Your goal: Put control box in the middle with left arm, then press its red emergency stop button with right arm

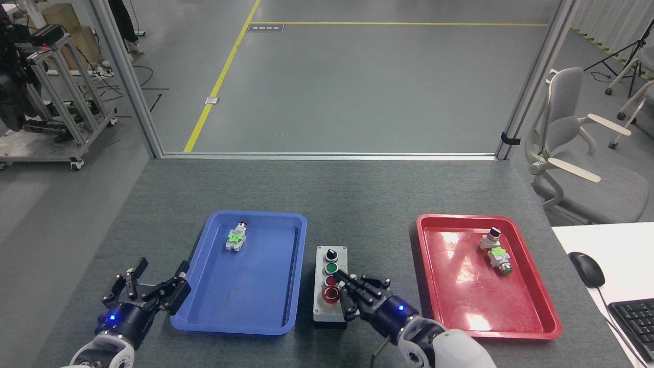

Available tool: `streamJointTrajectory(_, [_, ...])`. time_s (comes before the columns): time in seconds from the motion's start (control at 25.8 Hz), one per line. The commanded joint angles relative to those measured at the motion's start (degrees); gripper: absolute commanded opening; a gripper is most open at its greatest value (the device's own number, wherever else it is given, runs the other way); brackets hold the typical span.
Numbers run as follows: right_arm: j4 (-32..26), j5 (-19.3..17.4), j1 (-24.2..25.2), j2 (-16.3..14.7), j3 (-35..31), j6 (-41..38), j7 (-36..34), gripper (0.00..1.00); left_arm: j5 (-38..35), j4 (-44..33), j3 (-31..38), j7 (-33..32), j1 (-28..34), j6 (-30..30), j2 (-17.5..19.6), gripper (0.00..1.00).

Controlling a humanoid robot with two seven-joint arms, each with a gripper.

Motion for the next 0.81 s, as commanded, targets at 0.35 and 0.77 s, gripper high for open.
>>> streamJointTrajectory(0.35, [-5.35,-1.25,3.93,-6.81,-34.18,0.89,0.35,1.0,-0.39,-5.33,4.29,0.56,0.51,0.06,-0.04,1.0])
streamJointTrajectory(0.77, [-8.34,10.53,16.5,-3.91,-49.13,0.98,0.26,1.0,0.32,-5.59,8.24,-0.06,0.6,-0.73,-0.65,1.0])
